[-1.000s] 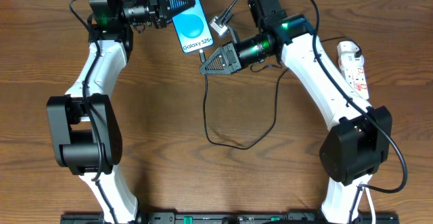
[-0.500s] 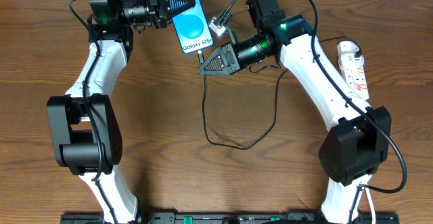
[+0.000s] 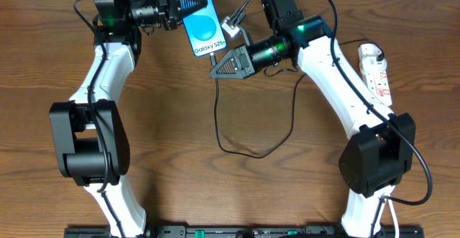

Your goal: Plug charger to phone and switch on socket

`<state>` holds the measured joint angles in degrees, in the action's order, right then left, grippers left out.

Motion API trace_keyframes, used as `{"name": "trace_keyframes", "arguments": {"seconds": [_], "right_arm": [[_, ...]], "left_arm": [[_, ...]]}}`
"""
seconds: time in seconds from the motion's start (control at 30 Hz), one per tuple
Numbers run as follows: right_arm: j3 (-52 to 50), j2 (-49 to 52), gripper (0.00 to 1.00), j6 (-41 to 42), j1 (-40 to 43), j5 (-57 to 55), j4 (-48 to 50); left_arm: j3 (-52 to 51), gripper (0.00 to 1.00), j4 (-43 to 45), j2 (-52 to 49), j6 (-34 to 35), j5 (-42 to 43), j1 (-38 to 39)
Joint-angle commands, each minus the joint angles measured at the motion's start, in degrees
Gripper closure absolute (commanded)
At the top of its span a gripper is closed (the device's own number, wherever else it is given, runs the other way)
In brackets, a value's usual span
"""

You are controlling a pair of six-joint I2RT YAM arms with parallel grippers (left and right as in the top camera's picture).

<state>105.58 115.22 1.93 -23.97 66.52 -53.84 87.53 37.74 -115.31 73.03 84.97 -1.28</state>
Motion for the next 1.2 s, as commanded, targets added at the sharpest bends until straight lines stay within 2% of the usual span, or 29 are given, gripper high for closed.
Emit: {"name": "trace_keyframes", "arguments": {"seconds": [0.0,0.37,1.03,1.17], "right_arm": [[0.26,-0.87,0.99,-0.24,-0.24,1.53,0.5],[0.26,-0.87,0.99,-0.17,-0.2,1.53,0.81],[0.28,-0.87,0.99,5.35,0.33,1.11,8.52],[0.28,-0.87,0.96,4.79,0.35,0.79,7.21]], "left_arm": [[0.85,0.93,0.55,1.07,-1.22,1.11,0.24],[0.85,0.93,0.55,1.07,-1.44,2.08,0.24],[0.85,0.93,0.55,1.07,-2.75,3.17,1.31],[0.85,0.93,0.55,1.07,-2.75,3.06,0.98]]}}
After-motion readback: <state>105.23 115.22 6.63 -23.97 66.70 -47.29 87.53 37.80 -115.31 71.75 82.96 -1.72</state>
